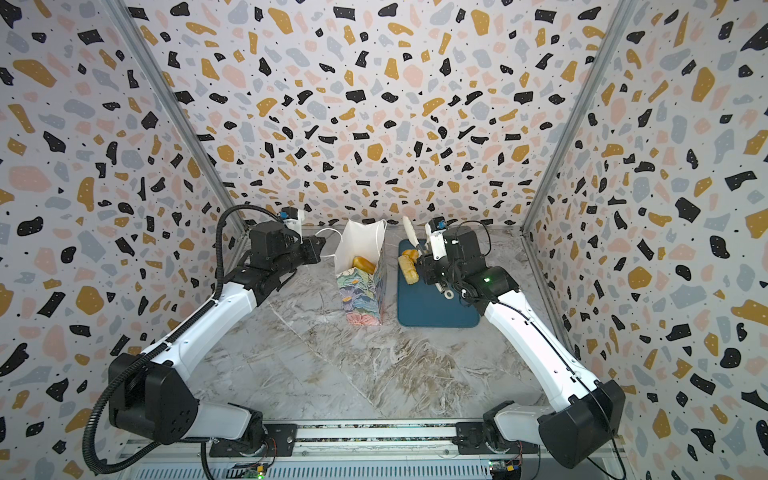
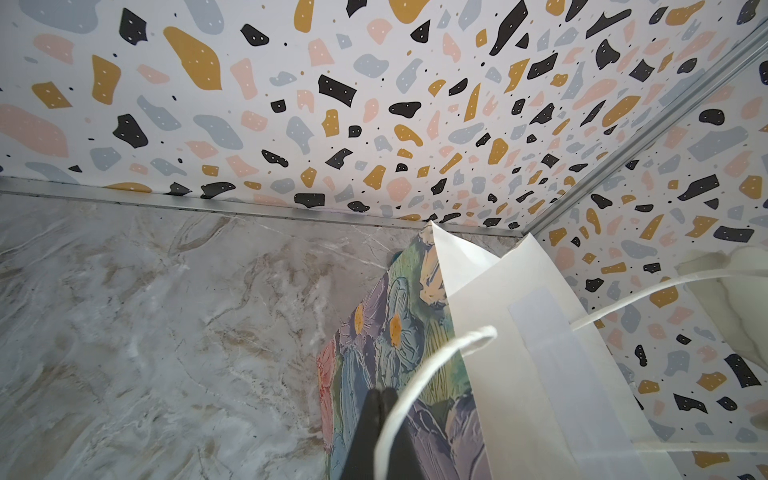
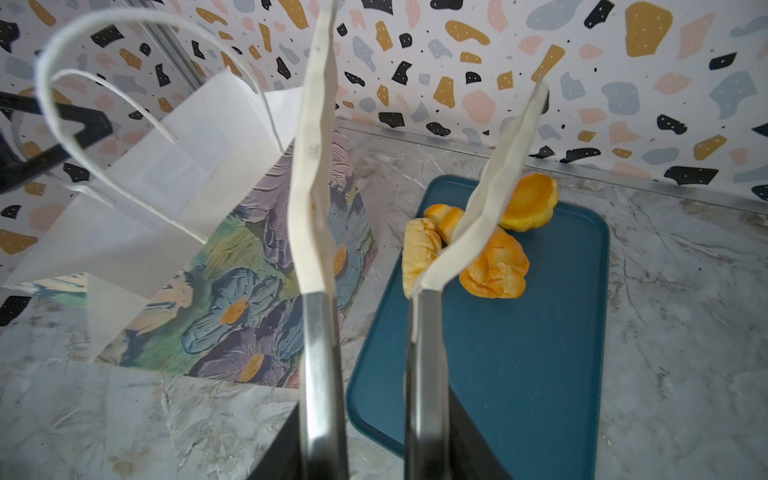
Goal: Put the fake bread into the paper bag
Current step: 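Move the open tongs over the pale bread stick on the tray with the right gripper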
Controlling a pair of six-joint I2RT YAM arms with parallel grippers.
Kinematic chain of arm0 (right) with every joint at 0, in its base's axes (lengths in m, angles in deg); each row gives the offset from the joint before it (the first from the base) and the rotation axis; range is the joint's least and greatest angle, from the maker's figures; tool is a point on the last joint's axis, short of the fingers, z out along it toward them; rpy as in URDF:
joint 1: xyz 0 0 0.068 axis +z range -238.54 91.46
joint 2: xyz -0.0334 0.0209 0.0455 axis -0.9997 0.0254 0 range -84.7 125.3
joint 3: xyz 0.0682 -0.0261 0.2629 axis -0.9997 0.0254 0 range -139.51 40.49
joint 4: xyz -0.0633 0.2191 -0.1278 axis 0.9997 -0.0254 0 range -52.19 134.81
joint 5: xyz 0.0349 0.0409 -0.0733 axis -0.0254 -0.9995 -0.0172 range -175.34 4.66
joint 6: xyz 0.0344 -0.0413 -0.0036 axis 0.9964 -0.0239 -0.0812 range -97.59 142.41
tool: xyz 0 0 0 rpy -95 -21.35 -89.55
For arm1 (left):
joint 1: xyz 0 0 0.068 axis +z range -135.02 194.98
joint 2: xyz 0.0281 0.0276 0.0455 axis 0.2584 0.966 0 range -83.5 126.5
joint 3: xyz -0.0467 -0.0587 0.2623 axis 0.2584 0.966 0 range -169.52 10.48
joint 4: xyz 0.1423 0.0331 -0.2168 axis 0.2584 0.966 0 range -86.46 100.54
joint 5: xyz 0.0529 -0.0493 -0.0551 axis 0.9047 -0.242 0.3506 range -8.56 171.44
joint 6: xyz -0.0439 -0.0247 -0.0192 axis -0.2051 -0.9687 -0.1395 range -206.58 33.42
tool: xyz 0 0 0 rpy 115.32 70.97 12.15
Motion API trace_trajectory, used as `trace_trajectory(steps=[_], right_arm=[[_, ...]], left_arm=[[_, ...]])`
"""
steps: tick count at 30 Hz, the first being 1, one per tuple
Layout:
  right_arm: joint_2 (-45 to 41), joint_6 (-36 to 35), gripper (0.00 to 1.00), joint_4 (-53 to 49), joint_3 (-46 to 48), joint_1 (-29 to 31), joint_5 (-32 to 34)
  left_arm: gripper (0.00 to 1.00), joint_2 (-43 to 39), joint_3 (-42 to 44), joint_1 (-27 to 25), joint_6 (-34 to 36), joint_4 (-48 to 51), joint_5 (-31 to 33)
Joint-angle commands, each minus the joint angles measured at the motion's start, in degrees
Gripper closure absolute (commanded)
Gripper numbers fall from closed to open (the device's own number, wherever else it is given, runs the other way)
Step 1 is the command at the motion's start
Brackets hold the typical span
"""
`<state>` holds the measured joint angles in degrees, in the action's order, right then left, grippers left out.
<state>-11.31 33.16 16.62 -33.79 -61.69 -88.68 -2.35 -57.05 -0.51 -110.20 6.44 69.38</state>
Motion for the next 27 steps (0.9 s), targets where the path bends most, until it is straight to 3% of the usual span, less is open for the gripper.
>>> trace_trajectory(steps=[1, 27], right_arm=[[-1.3, -1.2, 0.59, 2.7, 0.9, -1.5, -0.5], [4.9, -2.3, 0.60, 6.2, 9.8, -3.5, -2.7]], left_arm=[[1.00, 0.4, -0.7, 0.4, 0.3, -0.1, 0.4], [1.00, 1.4, -1.2, 0.3, 0.4, 0.6, 0.5]])
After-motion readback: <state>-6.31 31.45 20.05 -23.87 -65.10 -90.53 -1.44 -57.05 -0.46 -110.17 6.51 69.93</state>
